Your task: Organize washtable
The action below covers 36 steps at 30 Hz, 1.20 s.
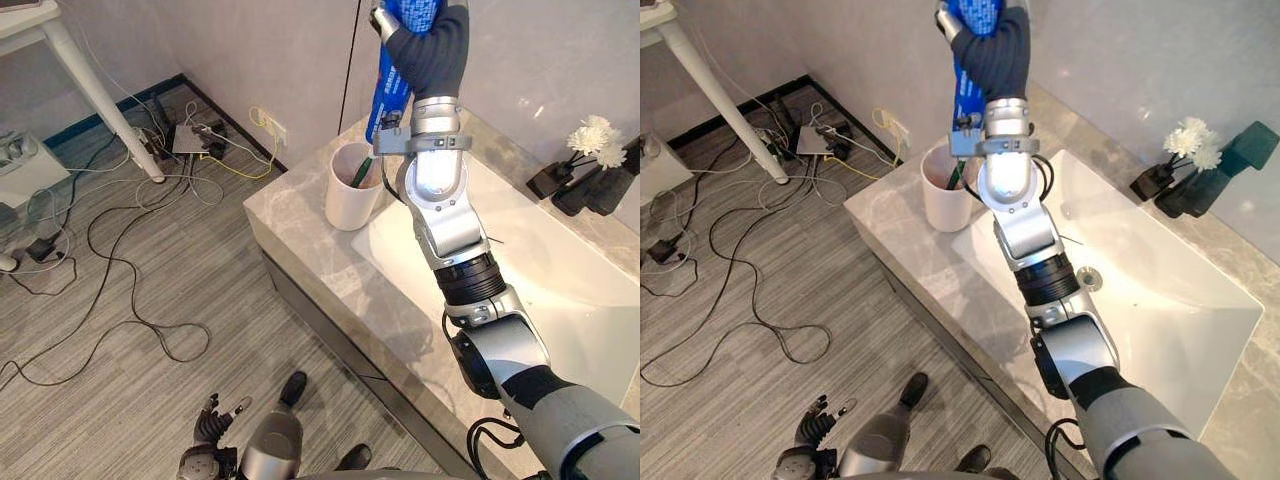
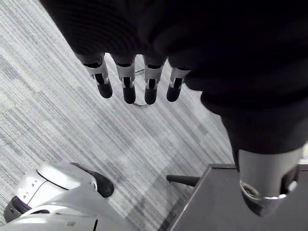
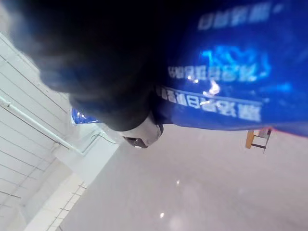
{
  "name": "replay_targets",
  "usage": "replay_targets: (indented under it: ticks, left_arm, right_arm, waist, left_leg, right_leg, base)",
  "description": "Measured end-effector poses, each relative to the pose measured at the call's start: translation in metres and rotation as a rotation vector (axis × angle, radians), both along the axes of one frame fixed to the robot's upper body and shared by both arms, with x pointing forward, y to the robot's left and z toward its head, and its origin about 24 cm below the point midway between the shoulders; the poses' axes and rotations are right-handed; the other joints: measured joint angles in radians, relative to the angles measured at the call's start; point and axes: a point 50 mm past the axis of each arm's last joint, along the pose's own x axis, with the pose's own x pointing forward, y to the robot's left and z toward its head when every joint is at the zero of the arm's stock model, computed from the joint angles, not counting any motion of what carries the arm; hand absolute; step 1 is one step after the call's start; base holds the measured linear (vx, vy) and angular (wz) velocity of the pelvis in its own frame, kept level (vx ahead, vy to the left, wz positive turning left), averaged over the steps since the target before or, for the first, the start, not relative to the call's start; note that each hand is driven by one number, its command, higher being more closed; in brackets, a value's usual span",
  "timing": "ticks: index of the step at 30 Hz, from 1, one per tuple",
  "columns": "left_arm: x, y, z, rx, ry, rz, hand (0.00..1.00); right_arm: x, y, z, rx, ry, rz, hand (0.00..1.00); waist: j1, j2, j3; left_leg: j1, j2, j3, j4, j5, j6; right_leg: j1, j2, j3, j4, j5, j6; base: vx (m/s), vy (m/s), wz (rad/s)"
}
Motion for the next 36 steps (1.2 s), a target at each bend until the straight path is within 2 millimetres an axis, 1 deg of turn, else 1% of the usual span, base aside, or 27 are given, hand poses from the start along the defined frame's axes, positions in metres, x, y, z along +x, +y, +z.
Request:
replay_targets:
  ticks: [6, 10, 15, 20, 25, 31, 36]
  left_arm:
    - [0.002, -0.001, 0.000, -0.002, -0.006, -0.007, 0.00]
    - [0.003, -0.002, 0.000, -0.003, -0.006, -0.009, 0.00]
    - [0.003, -0.002, 0.000, -0.004, -0.006, -0.008, 0.00]
    - [0.002, -0.002, 0.000, -0.006, -0.006, -0.005, 0.00]
    - [0.002, -0.002, 0.000, -0.007, -0.005, -0.005, 0.00]
    - [0.002, -0.002, 0.000, 0.002, -0.005, 0.001, 0.00]
    - [0.002, -0.002, 0.000, 0.002, -0.004, 0.001, 0.00]
  right_arm:
    - [0.001, 0.001, -0.001, -0.004, 0.008, 0.001, 1.00]
    - [0.005, 0.001, -0.007, -0.013, 0.037, -0.005, 1.00]
    - [0.005, 0.004, -0.009, -0.008, 0.044, 0.007, 1.00]
    - [0.006, 0.010, -0.027, -0.043, 0.095, 0.031, 1.00]
    - [0.005, 0.015, -0.031, -0.040, 0.107, 0.048, 1.00]
    - [0.005, 0.015, -0.032, -0.040, 0.111, 0.048, 1.00]
    - [0.007, 0.014, -0.046, -0.044, 0.152, 0.046, 1.00]
  waist:
    - [0.000, 0.009, 0.017]
    - [0.000, 0.013, 0.020]
    - [-0.001, 0.014, 0.020]
    - [-0.001, 0.014, 0.021]
    - [-0.001, 0.015, 0.021]
    - [-0.001, 0.015, 0.021]
    - [-0.001, 0.015, 0.021]
  left_leg:
    - [-0.001, -0.001, -0.001, 0.000, 0.000, 0.000]
    - [-0.001, -0.001, -0.002, 0.000, 0.000, 0.000]
    - [-0.001, -0.001, -0.003, 0.000, 0.000, 0.000]
    - [0.000, -0.001, -0.002, 0.000, 0.000, 0.000]
    - [0.003, -0.001, -0.002, 0.000, 0.000, 0.000]
    - [0.005, -0.002, -0.005, 0.000, 0.000, 0.000]
    - [0.007, -0.002, -0.007, 0.000, 0.000, 0.000]
  right_leg:
    - [-0.001, -0.001, 0.000, 0.001, 0.000, 0.000]
    - [-0.001, -0.001, 0.000, 0.001, 0.000, 0.000]
    - [0.000, -0.001, 0.000, 0.001, 0.000, 0.000]
    - [0.000, -0.002, 0.000, 0.003, 0.000, 0.000]
    - [0.001, -0.002, 0.000, 0.003, 0.000, 0.000]
    - [0.005, -0.002, -0.003, 0.003, 0.000, 0.000]
    - [0.007, -0.002, -0.005, 0.003, 0.000, 0.000]
  base:
    - [0.00, 0.000, 0.00]
    - [0.00, 0.000, 0.00]
    - [0.00, 0.000, 0.00]
    - [0.00, 0.000, 0.00]
    - [0.00, 0.000, 0.00]
    - [0.00, 0.000, 0.00]
    - [0.00, 0.000, 0.00]
